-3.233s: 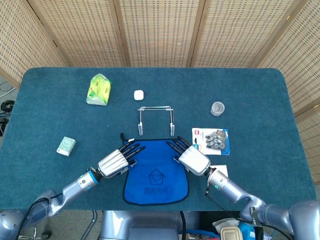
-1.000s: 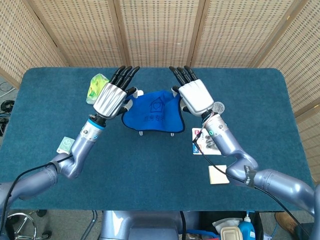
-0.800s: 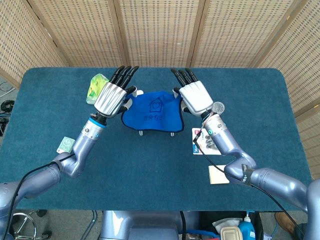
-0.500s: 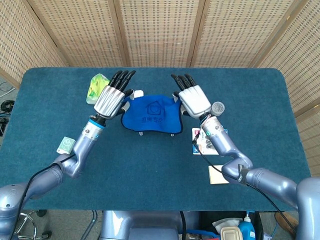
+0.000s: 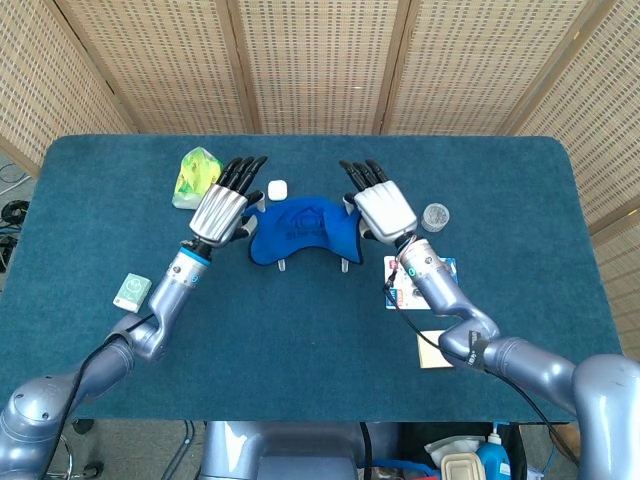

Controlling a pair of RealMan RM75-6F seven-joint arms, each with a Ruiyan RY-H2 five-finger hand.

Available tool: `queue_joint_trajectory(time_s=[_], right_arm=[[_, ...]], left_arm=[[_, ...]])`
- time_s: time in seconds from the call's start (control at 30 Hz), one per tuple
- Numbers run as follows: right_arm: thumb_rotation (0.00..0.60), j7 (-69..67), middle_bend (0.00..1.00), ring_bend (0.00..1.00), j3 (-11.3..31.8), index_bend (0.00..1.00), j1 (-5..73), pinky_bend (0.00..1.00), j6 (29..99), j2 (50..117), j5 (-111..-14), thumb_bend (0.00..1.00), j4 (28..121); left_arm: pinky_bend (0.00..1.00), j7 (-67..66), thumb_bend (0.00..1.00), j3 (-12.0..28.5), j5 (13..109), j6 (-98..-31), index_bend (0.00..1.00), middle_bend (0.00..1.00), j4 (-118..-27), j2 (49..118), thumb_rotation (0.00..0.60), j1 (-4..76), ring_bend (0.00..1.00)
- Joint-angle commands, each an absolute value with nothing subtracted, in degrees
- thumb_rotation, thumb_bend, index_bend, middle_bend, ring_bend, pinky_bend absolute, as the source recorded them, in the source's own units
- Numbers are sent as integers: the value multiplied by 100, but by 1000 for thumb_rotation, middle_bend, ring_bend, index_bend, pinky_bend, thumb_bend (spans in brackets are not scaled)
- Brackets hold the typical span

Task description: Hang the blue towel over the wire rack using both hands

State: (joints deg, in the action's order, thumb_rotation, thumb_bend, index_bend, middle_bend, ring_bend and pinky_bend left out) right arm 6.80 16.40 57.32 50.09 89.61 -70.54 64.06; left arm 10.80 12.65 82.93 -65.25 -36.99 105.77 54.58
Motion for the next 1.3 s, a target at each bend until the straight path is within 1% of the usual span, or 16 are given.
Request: queue_joint_trajectory(time_s=[0.03, 0.57, 0.63, 0.7, 0.73, 0.77, 0.8, 0.83, 0.87, 0.93, 1.0, 1.03, 1.23, 1.3], right_arm=[[600, 667, 1, 0, 1627, 630, 5741, 0, 5028, 9008, -7082, 536, 6383], [600, 729, 1, 0, 1631, 629, 5749, 0, 5007, 9056, -7032, 536, 6329], [600, 728, 1, 0, 1628, 617, 5738, 0, 4998, 9068, -7011, 534, 6282], [600, 704, 1, 0, 1629, 540, 5727, 0, 4997, 9073, -7000, 507, 6256], [600, 676, 1, 0, 1628, 446, 5716, 0, 4996, 9070, -6998, 466, 6240], [600, 647, 2, 0, 1620, 323, 5706, 0, 4996, 9063, -7010, 408, 6235], [600, 612, 2, 0, 1607, 238, 5695, 0, 4993, 9050, -7030, 359, 6233], [600, 554, 2, 0, 1588, 126, 5679, 0, 4986, 9028, -7062, 284, 6239], [600, 511, 2, 0, 1576, 50, 5669, 0, 4982, 9010, -7085, 213, 6246], [600, 421, 1, 0, 1553, 1, 5639, 0, 5007, 8976, -7145, 104, 6273], [600, 395, 0, 0, 1545, 0, 5606, 0, 5071, 8966, -7181, 28, 6277], [600, 398, 0, 0, 1545, 0, 5596, 0, 5088, 8960, -7184, 6, 6279], [600, 563, 0, 0, 1555, 0, 5529, 0, 5119, 8848, -7102, 0, 6373], [600, 723, 0, 0, 1540, 0, 5492, 0, 5160, 8811, -7065, 0, 6352]], left_arm=[[46, 1168, 445, 1227, 8294, -6526, 753, 0, -3557, 10636, 600, 5433, 0], [46, 1370, 445, 1163, 8266, -6464, 734, 0, -3250, 10762, 600, 5414, 0], [46, 1378, 445, 1160, 8258, -6440, 731, 0, -3234, 10778, 600, 5421, 0], [46, 1383, 445, 1162, 8250, -6432, 729, 0, -3238, 10785, 600, 5425, 0], [46, 1379, 445, 1163, 8248, -6434, 729, 0, -3241, 10788, 600, 5428, 0], [46, 1373, 445, 1163, 8247, -6436, 729, 0, -3241, 10788, 600, 5430, 0], [46, 1366, 445, 1163, 8245, -6439, 730, 0, -3242, 10789, 600, 5431, 0], [46, 1356, 445, 1163, 8242, -6443, 730, 0, -3241, 10788, 600, 5431, 0], [46, 1347, 445, 1166, 8238, -6444, 730, 0, -3239, 10787, 600, 5432, 0], [46, 1339, 445, 1179, 8219, -6443, 729, 0, -3233, 10781, 600, 5427, 0], [45, 1321, 445, 1188, 8202, -6444, 729, 0, -3214, 10768, 600, 5421, 0], [45, 1313, 445, 1193, 8193, -6442, 729, 0, -3202, 10763, 600, 5418, 0], [45, 1340, 444, 1175, 8154, -6353, 728, 0, -3148, 10754, 600, 5383, 0], [44, 1352, 444, 1150, 8153, -6295, 705, 0, -3136, 10765, 600, 5378, 0]])
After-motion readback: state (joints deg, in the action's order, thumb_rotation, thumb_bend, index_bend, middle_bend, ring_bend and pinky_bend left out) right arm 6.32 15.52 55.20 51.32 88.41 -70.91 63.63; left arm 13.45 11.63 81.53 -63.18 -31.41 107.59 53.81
